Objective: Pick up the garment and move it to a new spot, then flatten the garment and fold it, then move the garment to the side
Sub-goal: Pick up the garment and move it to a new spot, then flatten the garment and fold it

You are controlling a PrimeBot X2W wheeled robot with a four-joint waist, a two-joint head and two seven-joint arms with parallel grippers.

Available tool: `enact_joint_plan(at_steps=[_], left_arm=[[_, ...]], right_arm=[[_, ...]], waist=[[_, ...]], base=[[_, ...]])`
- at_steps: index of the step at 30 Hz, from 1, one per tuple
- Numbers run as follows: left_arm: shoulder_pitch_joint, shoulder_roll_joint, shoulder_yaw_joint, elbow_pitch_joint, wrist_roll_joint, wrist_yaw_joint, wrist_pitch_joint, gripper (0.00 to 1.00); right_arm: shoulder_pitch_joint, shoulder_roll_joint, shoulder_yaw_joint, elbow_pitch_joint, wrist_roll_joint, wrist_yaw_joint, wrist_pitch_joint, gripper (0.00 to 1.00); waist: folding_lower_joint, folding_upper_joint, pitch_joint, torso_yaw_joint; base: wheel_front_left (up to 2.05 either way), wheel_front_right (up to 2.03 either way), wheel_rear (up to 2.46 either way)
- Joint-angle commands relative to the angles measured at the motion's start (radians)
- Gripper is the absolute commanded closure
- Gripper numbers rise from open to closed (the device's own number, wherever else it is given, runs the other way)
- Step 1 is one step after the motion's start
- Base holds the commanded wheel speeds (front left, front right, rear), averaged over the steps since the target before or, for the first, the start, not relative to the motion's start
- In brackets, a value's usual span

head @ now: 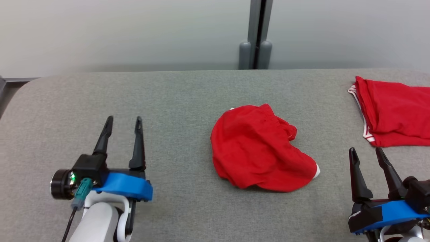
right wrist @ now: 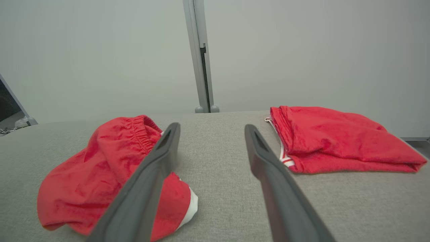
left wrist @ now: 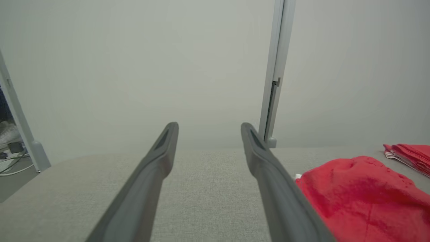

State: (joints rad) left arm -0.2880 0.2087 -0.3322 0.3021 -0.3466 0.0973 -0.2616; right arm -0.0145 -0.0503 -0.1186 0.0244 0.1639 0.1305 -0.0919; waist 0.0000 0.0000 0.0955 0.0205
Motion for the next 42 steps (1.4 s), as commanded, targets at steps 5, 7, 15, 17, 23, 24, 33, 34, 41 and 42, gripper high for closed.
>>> enact_joint_plan(at_steps=[5,7,15,17,23,24,33,34,41,42], left_arm=[[0.098,0.012,0.054,-0.049,0.007,0.004,-0.004,0.0],[0.125,0.012,0.063,-0.059,0.016,0.009,-0.004,0.0],[0.187,0.008,0.104,-0.08,0.035,0.015,-0.004,0.0],[0.19,0.006,0.107,-0.08,0.041,0.011,-0.004,0.0],[0.178,0.0,0.116,-0.075,0.05,0.002,-0.005,0.0],[0.177,-0.001,0.117,-0.075,0.053,0.0,-0.005,0.0],[0.168,-0.011,0.126,-0.07,0.068,-0.008,-0.005,0.0],[0.165,-0.013,0.126,-0.07,0.07,-0.01,-0.005,0.0],[0.145,-0.03,0.119,-0.07,0.087,-0.02,-0.005,0.0],[0.139,-0.033,0.119,-0.069,0.086,-0.023,-0.005,0.0]], right_arm=[[0.028,-0.001,-0.002,0.0,-0.002,0.001,0.01,0.0],[0.034,0.0,-0.001,0.002,-0.001,0.001,0.011,0.0],[0.046,-0.001,0.004,0.011,0.003,0.001,0.018,0.0],[0.049,0.0,0.003,0.011,0.003,0.001,0.017,0.0],[0.049,0.0,0.005,0.017,0.005,0.001,0.02,0.0],[0.049,0.0,0.005,0.02,0.005,0.001,0.021,0.0],[-0.028,0.0,0.014,0.044,-0.032,0.001,0.023,0.0],[-0.046,-0.002,0.017,0.044,-0.04,0.001,0.025,0.0],[-0.187,-0.044,0.051,0.095,-0.067,0.001,0.062,0.0],[-0.202,-0.051,0.053,0.113,-0.068,0.001,0.073,0.0]], waist=[[0.0,0.0,-0.021,0.034],[0.0,0.0,-0.025,0.04],[0.0,0.0,-0.031,0.056],[0.0,0.0,-0.03,0.059],[0.0,0.0,-0.026,0.061],[0.0,0.0,-0.026,0.061],[0.0,0.0,-0.018,0.062],[0.0,0.0,-0.015,0.064],[0.0,0.0,0.014,0.083],[0.0,0.0,0.02,0.087]], base=[[0.0,0.0,0.0],[0.0,0.0,0.0],[0.0,0.0,0.0],[0.0,0.0,0.0],[0.0,0.0,0.0],[0.0,0.0,0.0],[0.0,0.0,0.0],[0.0,0.0,0.0],[0.0,0.0,0.0],[0.0,0.0,0.0]])
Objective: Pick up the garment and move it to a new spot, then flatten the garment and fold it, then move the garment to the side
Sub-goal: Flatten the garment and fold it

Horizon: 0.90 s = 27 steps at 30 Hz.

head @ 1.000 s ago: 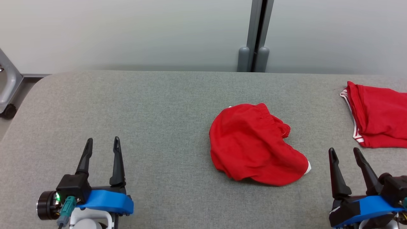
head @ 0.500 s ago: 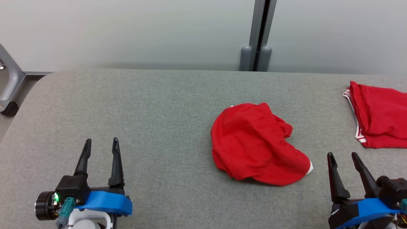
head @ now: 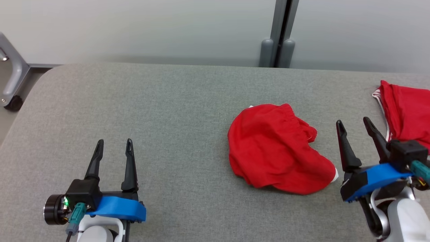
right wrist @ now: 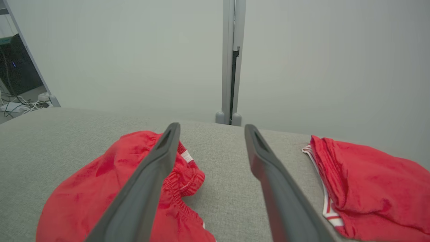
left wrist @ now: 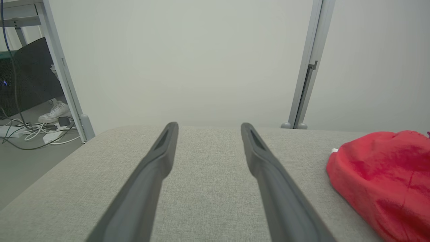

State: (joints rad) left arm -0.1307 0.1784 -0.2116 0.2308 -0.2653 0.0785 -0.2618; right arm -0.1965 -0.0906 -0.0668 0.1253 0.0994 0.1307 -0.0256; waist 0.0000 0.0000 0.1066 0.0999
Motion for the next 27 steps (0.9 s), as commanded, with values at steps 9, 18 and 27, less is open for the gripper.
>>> enact_joint_plan(at_steps=[9,18,27], left_arm=[[-0.046,-0.026,0.005,0.007,0.022,-0.016,-0.004,0.0],[-0.061,-0.042,0.023,0.013,0.034,-0.025,-0.004,0.0],[-0.066,-0.057,0.041,0.02,0.047,-0.034,-0.004,0.0]], right_arm=[[-0.08,-0.066,0.018,0.243,-0.007,0.0,0.035,0.0],[-0.093,-0.062,0.061,0.428,0.004,0.0,0.009,0.0],[-0.059,-0.033,0.15,0.468,0.047,0.002,-0.051,0.0]], waist=[[0.0,0.0,0.068,0.051],[0.0,0.0,0.097,0.068],[0.0,0.0,0.09,0.063]], base=[[0.0,0.0,0.0],[0.0,0.0,0.0],[0.0,0.0,0.0]])
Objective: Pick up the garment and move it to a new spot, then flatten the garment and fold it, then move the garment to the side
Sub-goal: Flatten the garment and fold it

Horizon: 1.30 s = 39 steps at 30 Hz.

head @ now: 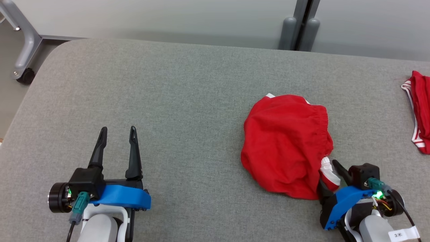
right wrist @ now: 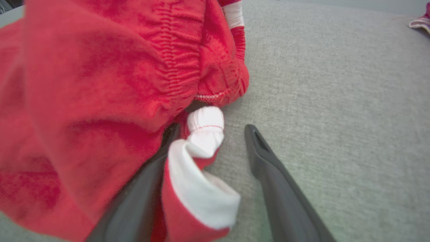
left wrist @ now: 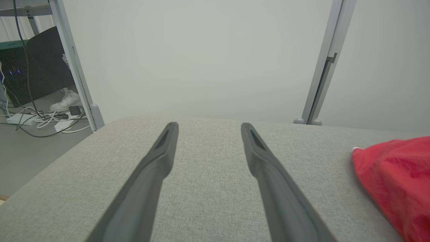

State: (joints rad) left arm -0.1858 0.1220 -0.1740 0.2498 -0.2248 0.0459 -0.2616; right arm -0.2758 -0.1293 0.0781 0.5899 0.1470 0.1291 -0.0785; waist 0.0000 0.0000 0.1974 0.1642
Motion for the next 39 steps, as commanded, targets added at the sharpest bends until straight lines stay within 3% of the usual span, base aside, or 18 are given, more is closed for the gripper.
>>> enact_joint_plan(at_steps=[1,10,11,12,13,20,30,35,39], left_arm=[[-0.009,-0.001,0.006,0.0,0.008,-0.002,-0.004,0.0],[-0.006,-0.013,0.021,0.01,0.019,-0.017,-0.005,0.0],[-0.005,-0.015,0.022,0.011,0.021,-0.018,-0.005,0.0],[-0.004,-0.016,0.022,0.012,0.023,-0.019,-0.005,0.0],[-0.003,-0.017,0.023,0.014,0.025,-0.021,-0.005,0.0],[0.003,-0.021,0.03,0.019,0.034,-0.026,-0.005,0.0],[0.018,-0.024,0.046,0.02,0.044,-0.038,-0.005,0.0],[0.03,-0.026,0.052,0.022,0.046,-0.044,-0.005,0.0],[0.028,-0.03,0.053,0.021,0.045,-0.048,-0.005,0.0]], right_arm=[[0.023,0.005,0.008,-0.002,0.003,0.003,-0.003,0.0],[0.041,-0.014,0.059,-0.028,0.023,0.003,0.027,0.0],[0.042,-0.014,0.063,-0.025,0.027,0.003,0.03,0.57],[0.04,-0.015,0.066,-0.023,0.033,0.003,0.032,0.89],[0.037,-0.016,0.069,-0.022,0.036,0.003,0.034,1.0],[-0.029,-0.056,0.011,-0.01,0.069,0.002,0.005,1.0],[-0.119,-0.143,-0.252,-0.07,0.058,0.002,-0.087,1.0],[-0.076,-0.091,-0.205,-0.189,0.02,0.002,-0.083,1.0],[-0.054,-0.044,-0.082,-0.29,0.0,0.002,-0.059,1.0]], waist=[[0.0,0.0,-0.003,-0.003],[0.0,0.0,-0.011,-0.015],[0.0,0.0,-0.012,-0.016],[0.0,0.0,-0.013,-0.017],[0.0,0.0,-0.014,-0.018],[0.0,0.0,-0.024,-0.024],[0.0,0.0,-0.055,-0.023],[0.0,0.0,-0.07,-0.022],[0.0,0.0,-0.071,-0.02]], base=[[0.0,0.0,0.0],[0.0,0.0,0.0],[0.0,0.0,0.0],[0.0,0.0,0.0],[0.0,0.0,0.0],[0.0,0.0,0.0],[0.0,0.0,0.0],[0.0,0.0,0.0],[0.0,0.0,0.0]])
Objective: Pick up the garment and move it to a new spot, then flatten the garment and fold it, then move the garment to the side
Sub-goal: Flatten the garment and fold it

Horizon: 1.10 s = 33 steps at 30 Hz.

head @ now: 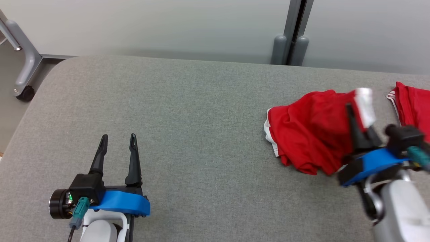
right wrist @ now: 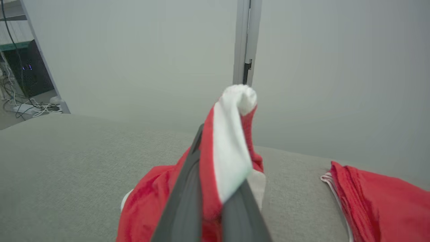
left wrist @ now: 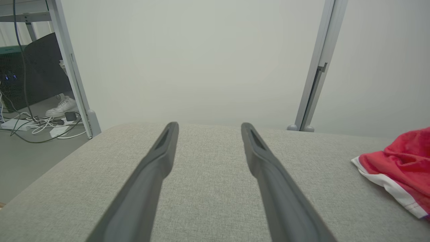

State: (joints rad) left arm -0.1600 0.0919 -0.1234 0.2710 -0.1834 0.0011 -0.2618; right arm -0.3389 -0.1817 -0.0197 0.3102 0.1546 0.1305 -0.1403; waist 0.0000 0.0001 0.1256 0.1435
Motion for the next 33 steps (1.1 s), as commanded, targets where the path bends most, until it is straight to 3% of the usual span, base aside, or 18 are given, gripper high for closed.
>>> enact_joint_plan(at_steps=[1,7,14,17,19,20,27,33], left_arm=[[0.0,-0.001,0.002,0.0,0.004,-0.004,-0.004,0.0],[-0.013,-0.01,0.002,-0.001,0.004,-0.007,-0.004,0.0],[-0.019,-0.02,0.001,0.006,-0.001,-0.011,-0.004,0.0],[-0.017,-0.023,0.004,0.007,-0.002,-0.012,-0.004,0.0],[-0.013,-0.025,0.007,0.009,-0.002,-0.013,-0.004,0.0],[-0.012,-0.026,0.008,0.01,-0.001,-0.013,-0.004,0.0],[-0.004,-0.029,0.021,0.01,0.003,-0.011,-0.004,0.0],[-0.008,-0.031,0.031,0.009,0.008,-0.017,-0.004,0.0]], right_arm=[[0.016,0.014,0.055,-0.03,-0.01,0.001,0.011,1.0],[0.038,0.049,0.305,-0.072,-0.013,0.001,0.057,1.0],[0.063,0.074,0.577,0.027,-0.008,0.001,0.051,1.0],[0.076,0.089,0.646,0.089,0.011,0.001,0.039,1.0],[0.076,0.099,0.674,0.127,0.017,0.001,0.029,0.5],[0.072,0.104,0.681,0.141,0.022,0.001,0.021,0.0],[0.042,0.115,0.692,0.151,0.04,0.001,-0.026,0.0],[-0.005,0.078,0.606,0.037,0.025,0.001,-0.015,0.0]], waist=[[0.0,-0.0001,0.001,0.003],[0.0,-0.0001,0.015,0.024],[0.0,-0.0001,0.028,0.057],[0.0,-0.0001,0.028,0.064],[0.0,-0.0001,0.028,0.065],[0.0,-0.0001,0.028,0.065],[0.0,-0.0001,0.024,0.051],[0.0,-0.0001,0.018,0.036]], base=[[0.0,0.0,0.0],[0.0,0.0,0.0],[0.0,0.0,0.0],[0.0,0.0,0.0],[0.0,0.0,0.0],[0.0,0.0,0.0],[0.0,0.0,0.0],[0.0,0.0,0.0]])
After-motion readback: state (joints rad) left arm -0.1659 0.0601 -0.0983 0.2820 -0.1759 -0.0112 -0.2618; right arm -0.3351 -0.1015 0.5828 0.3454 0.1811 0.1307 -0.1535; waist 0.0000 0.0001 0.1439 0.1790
